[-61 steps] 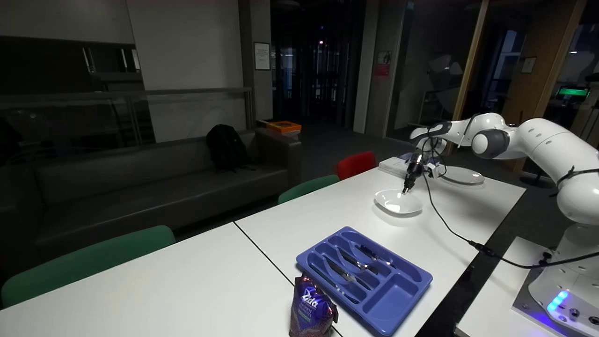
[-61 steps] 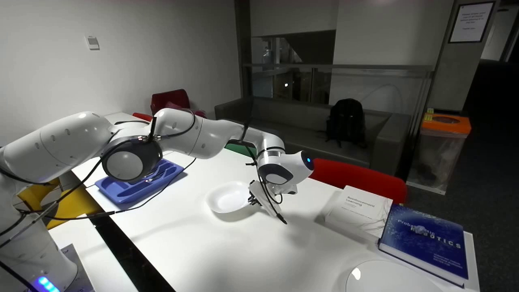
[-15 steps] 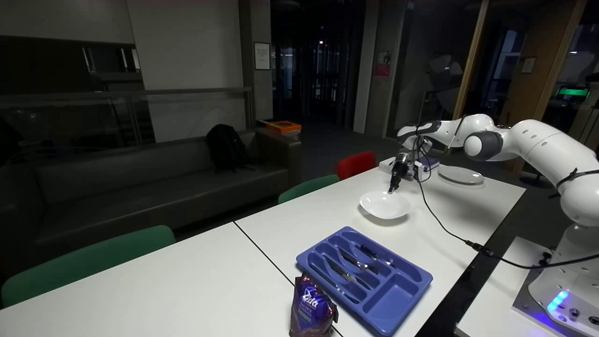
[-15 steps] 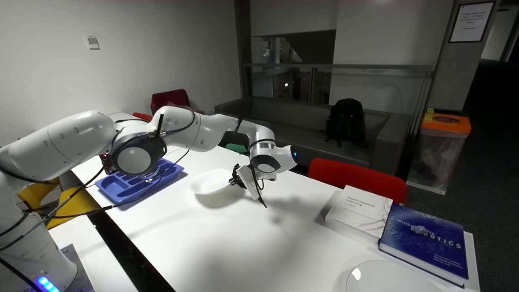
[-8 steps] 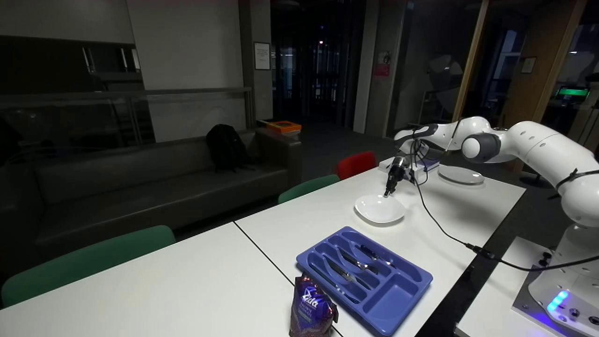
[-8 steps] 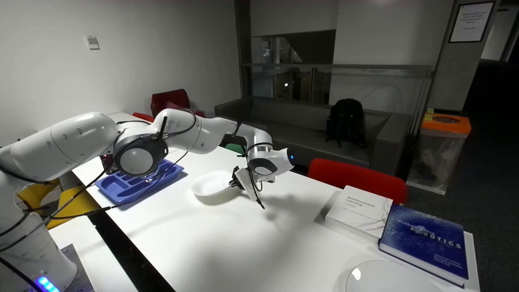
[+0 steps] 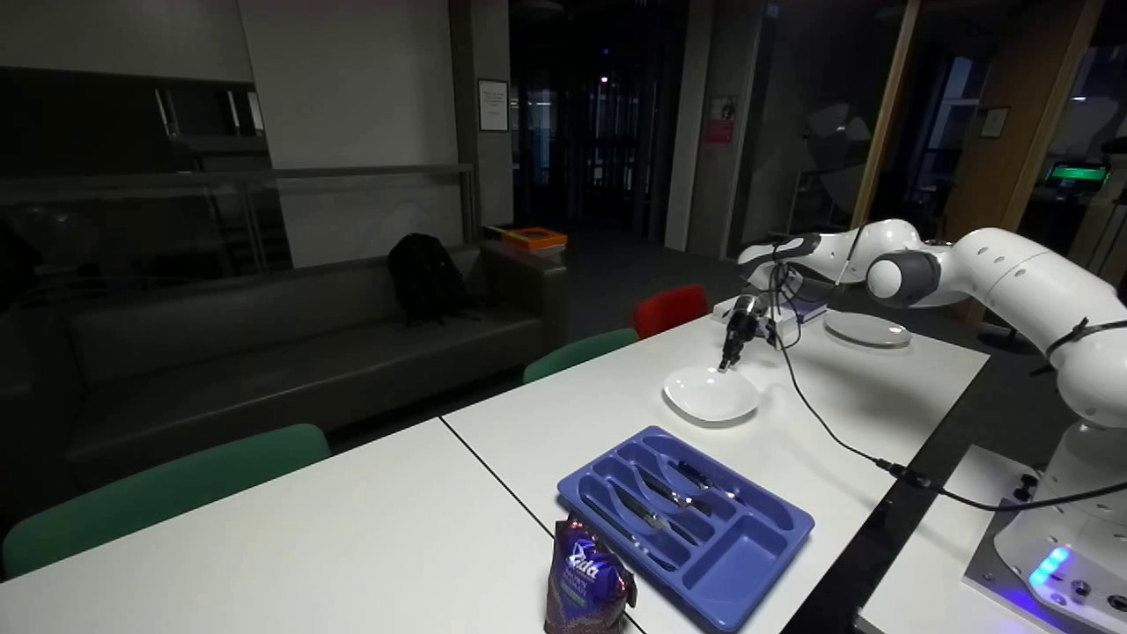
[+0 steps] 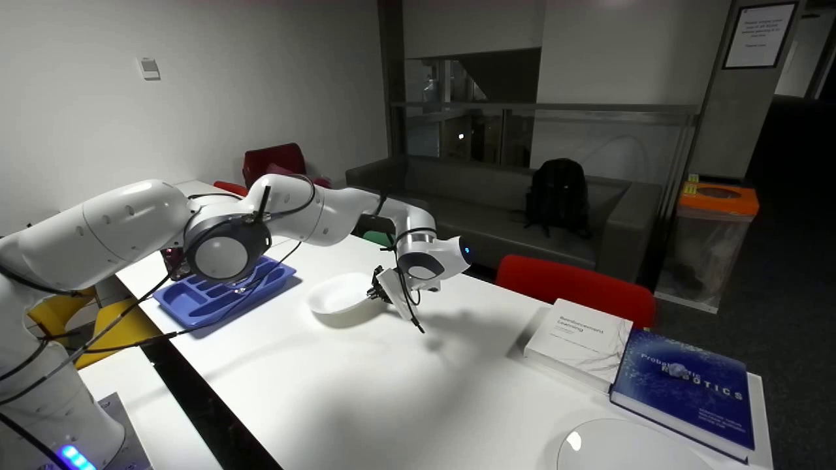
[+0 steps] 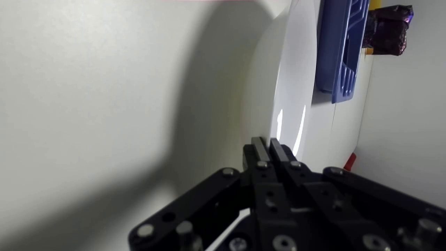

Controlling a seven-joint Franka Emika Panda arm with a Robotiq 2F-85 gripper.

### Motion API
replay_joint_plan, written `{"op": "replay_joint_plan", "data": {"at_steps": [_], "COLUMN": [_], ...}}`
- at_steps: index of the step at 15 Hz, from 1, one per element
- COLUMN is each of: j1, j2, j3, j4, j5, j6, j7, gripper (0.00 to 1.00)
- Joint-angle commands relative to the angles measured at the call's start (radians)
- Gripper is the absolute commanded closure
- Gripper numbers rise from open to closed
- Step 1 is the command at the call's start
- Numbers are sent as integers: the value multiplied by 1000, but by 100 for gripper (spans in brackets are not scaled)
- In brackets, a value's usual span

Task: Move the plate on the left to the left.

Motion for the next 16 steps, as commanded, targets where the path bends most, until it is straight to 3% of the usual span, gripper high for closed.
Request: {"op": "replay_joint_plan", "data": {"at_steps": [1,10,13,16], "j1": [-2,-1,3,11], "j2": [-19,-26,-49,-110], "j3": [6,0,-16,-42], "j4": [-26,-30,-57,-131], "j5": [20,19,19,20], "j6": [19,24,79,213], "j7": [11,22,64,103], "gripper": [69,3,0,0]}}
